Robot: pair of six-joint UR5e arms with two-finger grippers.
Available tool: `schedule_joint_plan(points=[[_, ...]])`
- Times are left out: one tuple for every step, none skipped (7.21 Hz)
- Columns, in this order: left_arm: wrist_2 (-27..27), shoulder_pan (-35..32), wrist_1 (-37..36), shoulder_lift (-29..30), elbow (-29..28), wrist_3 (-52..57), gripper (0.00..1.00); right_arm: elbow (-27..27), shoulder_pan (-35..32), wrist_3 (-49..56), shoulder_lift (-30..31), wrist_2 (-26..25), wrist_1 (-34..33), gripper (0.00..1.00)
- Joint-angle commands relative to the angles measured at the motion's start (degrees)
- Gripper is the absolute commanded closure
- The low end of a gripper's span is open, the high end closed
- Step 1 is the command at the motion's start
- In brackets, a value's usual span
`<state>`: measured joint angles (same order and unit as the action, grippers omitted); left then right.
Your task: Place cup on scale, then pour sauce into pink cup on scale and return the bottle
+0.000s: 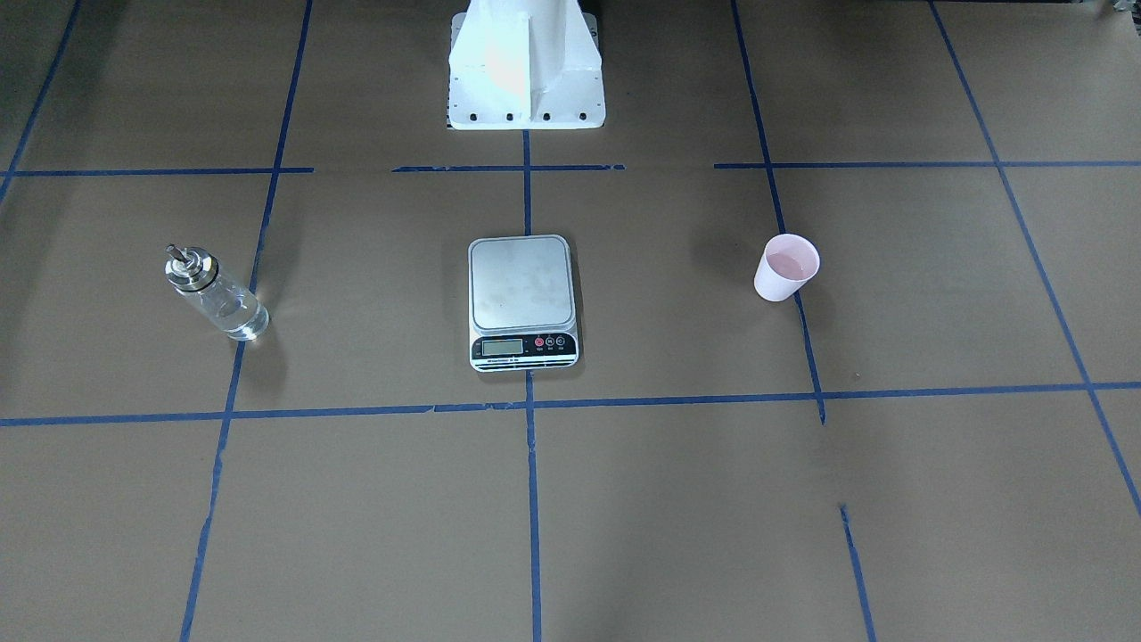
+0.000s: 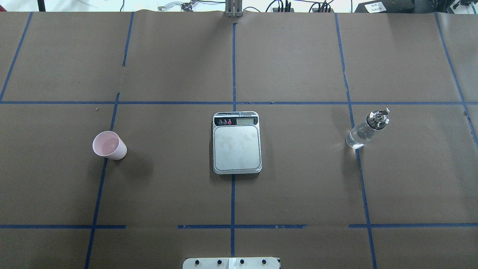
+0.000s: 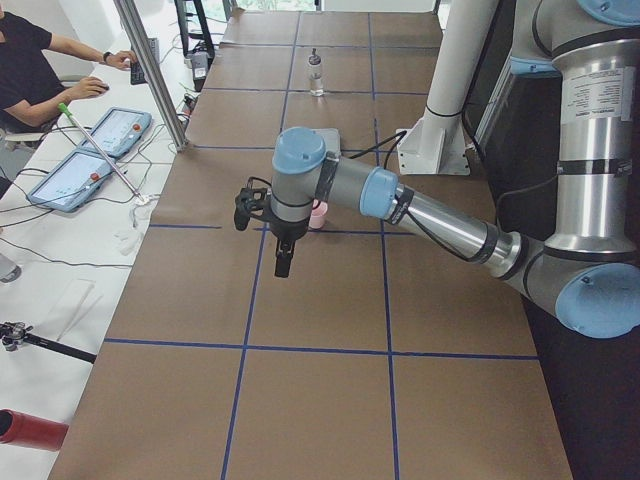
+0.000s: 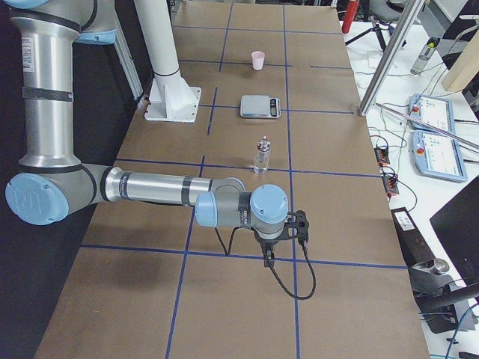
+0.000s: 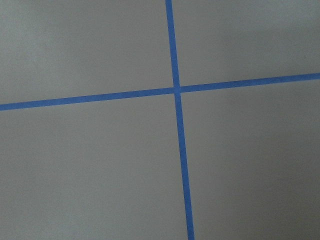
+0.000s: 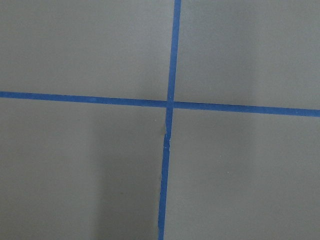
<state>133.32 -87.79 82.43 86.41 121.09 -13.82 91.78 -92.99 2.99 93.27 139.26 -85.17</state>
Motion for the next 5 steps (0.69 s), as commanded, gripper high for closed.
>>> schedule_joint_plan(points=[[0.3, 3.1, 2.0, 2.8, 5.7, -3.2, 0.0, 1.1, 0.0, 0.0, 0.0, 0.0, 0.0, 0.0], [0.3, 8.0, 4.4, 4.6, 4.9, -3.2, 0.0, 1.2, 0.0, 0.0, 0.0, 0.0, 0.0, 0.0], [0.6, 11.1, 5.6, 5.3, 3.6, -4.2, 0.0, 1.2, 0.0, 0.0, -0.1, 0.0, 0.0, 0.0], [1.0, 13.0, 8.9, 5.8, 3.3, -8.5, 0.0, 1.2, 0.0, 0.0, -0.2, 0.0, 0.0, 0.0], [3.0, 14.7, 9.3, 5.9, 2.2, -10.8, 0.0, 1.2, 0.0, 0.0, -0.4, 0.1, -0.1, 0.0]])
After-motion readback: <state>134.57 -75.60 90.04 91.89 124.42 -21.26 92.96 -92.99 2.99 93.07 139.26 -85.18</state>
